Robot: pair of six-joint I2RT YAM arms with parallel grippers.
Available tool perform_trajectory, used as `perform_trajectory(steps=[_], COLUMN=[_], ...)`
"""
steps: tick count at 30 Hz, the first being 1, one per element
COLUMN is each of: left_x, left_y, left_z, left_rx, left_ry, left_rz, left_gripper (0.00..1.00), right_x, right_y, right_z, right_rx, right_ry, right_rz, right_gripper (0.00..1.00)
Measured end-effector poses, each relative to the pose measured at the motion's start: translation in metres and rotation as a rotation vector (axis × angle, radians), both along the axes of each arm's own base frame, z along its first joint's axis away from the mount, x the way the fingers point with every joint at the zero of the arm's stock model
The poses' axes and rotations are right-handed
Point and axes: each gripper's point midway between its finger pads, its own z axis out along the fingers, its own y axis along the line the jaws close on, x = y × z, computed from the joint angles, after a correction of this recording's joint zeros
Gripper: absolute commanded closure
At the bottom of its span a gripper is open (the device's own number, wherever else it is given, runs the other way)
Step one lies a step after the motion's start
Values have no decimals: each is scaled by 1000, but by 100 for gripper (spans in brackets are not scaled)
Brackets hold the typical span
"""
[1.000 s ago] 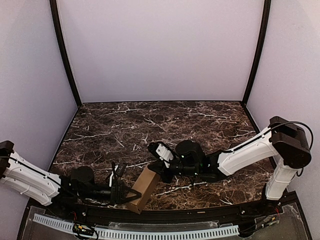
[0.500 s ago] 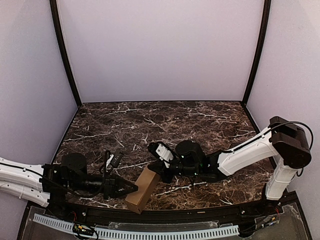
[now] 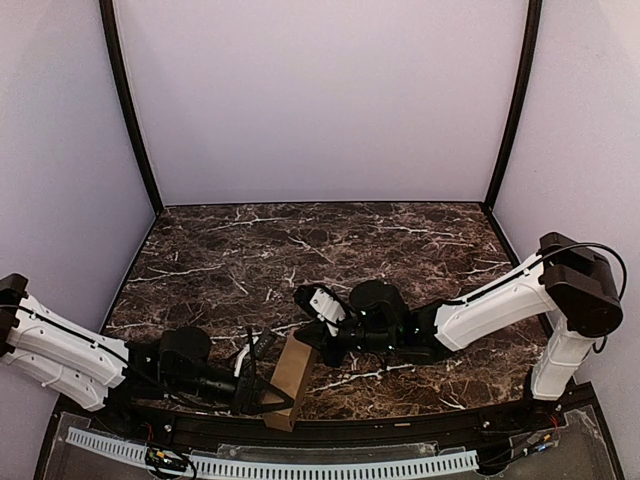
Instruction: Fold the paper box
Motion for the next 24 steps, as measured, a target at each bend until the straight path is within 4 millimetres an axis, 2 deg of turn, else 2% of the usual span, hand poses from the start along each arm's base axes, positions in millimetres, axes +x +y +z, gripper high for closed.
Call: perform_trajectory(steps=[7, 15, 22, 24], left_x=[0, 9, 34, 40], left_y=[-1, 22, 29, 30], left_z=[8, 14, 50, 55], left_rx=[9, 124, 198, 226], left_ry=[-6, -69, -184, -212], left_rz=[-5, 51, 147, 167], left_gripper=[99, 98, 95, 95], right_x=[0, 0, 1, 0], right_y=[0, 1, -4, -7], right_z=[0, 0, 1, 1], right_rx=[-4, -19, -44, -52], right_ry=[1, 2, -1, 2], right_rz=[0, -5, -19, -21], right_gripper=[100, 100, 100, 100])
